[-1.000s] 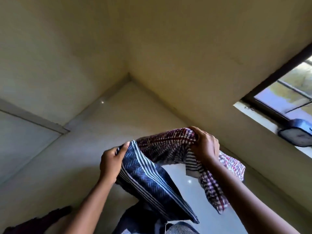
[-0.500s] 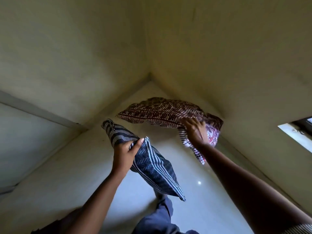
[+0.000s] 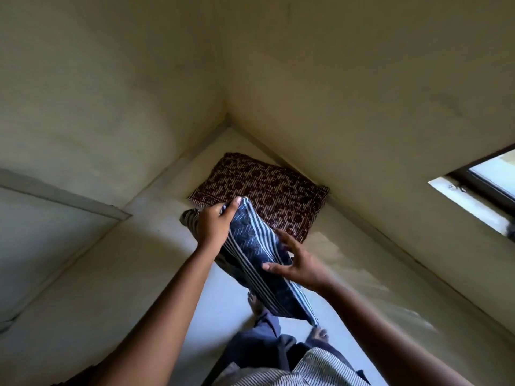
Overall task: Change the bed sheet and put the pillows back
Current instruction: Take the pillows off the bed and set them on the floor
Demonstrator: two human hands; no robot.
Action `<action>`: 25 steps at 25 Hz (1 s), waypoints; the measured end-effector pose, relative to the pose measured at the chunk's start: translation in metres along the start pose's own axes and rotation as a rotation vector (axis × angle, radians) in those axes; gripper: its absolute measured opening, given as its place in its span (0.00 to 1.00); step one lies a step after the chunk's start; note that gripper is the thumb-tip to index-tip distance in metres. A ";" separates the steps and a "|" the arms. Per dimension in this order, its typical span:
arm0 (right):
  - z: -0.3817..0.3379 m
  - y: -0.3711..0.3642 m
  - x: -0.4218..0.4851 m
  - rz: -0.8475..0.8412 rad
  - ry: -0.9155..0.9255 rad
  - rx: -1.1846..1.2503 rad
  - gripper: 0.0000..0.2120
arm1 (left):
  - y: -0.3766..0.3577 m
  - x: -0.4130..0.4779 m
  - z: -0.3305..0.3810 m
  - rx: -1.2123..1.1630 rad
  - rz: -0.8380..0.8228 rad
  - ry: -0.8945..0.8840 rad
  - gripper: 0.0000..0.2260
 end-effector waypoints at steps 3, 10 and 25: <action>0.009 -0.014 0.006 0.017 -0.098 -0.257 0.46 | -0.021 -0.004 0.017 0.048 -0.018 0.035 0.25; 0.021 0.022 0.020 0.203 -0.158 -0.259 0.21 | -0.043 -0.002 0.017 -0.038 -0.001 0.024 0.16; 0.055 0.075 0.023 0.276 -0.096 1.098 0.14 | -0.174 -0.074 -0.076 -1.291 -0.050 0.420 0.12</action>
Point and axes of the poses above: each hand's wrist, its own x-axis towards the middle knuckle, its own y-axis out of the back of the hand, z = x × y, the point moved 2 cm from there along x, towards the middle knuckle, and after that the axes turned 11 degrees about -z, right-handed, at the moved point
